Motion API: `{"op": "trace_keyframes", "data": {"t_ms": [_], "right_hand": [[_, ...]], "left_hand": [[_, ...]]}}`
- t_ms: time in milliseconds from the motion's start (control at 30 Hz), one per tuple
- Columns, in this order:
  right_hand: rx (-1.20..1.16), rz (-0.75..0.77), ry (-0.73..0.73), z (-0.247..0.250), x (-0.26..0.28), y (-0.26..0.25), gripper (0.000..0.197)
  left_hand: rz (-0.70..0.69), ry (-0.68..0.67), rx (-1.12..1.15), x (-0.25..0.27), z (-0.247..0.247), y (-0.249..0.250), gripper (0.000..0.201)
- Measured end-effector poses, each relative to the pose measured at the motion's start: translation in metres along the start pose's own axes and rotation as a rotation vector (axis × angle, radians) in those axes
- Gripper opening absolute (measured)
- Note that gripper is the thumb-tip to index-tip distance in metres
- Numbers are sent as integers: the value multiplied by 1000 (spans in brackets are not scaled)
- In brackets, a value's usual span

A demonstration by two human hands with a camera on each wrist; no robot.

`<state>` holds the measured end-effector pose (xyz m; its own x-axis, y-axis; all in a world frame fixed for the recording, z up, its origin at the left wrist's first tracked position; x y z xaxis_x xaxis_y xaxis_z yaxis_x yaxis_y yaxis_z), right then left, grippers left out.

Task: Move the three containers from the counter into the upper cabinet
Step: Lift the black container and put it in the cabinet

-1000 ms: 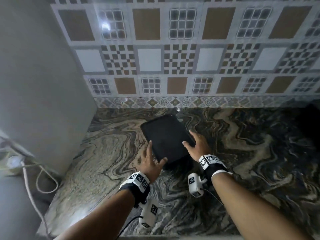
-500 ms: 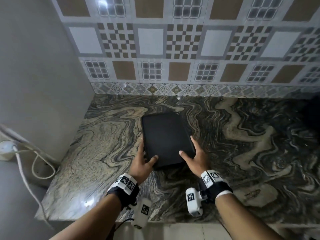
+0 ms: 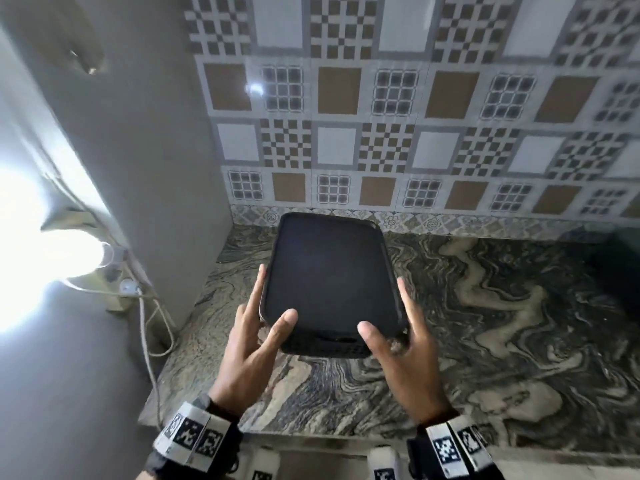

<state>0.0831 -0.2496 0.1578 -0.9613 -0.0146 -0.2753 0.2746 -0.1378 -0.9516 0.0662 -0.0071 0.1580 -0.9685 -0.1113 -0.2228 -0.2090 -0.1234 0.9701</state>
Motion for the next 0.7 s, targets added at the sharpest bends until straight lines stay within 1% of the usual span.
{"op": "trace_keyframes", "data": {"t_ms": [200, 267, 300, 367, 433, 533, 600, 633, 667, 700], "right_hand": [[-47, 215, -6, -29, 17, -116, 107], [-83, 267, -20, -39, 21, -147, 109], [-94, 294, -24, -43, 21, -162, 110], [-103, 369, -30, -51, 22, -194, 111], [-118, 441, -28, -56, 19, -226, 111], [-96, 543, -17, -60, 12, -273, 112], [-87, 605, -5, -60, 2, -304, 111], [-94, 632, -5, -61, -4, -319, 109], [-101, 659, -10, -62, -9, -336, 101], [-108, 684, -11, -62, -16, -352, 87]], "left_hand": [[-271, 99, -107, 31, 59, 101, 84], [-344, 144, -139, 36, 76, 128, 88], [-383, 182, -168, 39, 84, 142, 94], [-430, 234, -182, 41, 99, 171, 105], [-480, 243, -172, 43, 110, 204, 103], [-558, 264, -249, 43, 127, 251, 98], [-569, 285, -292, 38, 137, 281, 95], [-588, 293, -292, 35, 141, 296, 93], [-617, 300, -284, 31, 144, 310, 90], [-651, 311, -288, 26, 146, 326, 85]]}}
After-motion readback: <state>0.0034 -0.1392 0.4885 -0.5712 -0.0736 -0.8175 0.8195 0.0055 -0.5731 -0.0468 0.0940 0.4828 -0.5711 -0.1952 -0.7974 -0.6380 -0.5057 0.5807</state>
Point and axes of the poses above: each hand's wrist, its own x-axis away from the middle knuckle, its own z-axis out of the back of the hand, y = z × x, the point moved 4 cm from there along -x, towards the middle knuckle, and after that the axes turned 3 degrees about -y, right-handed, at the moved point
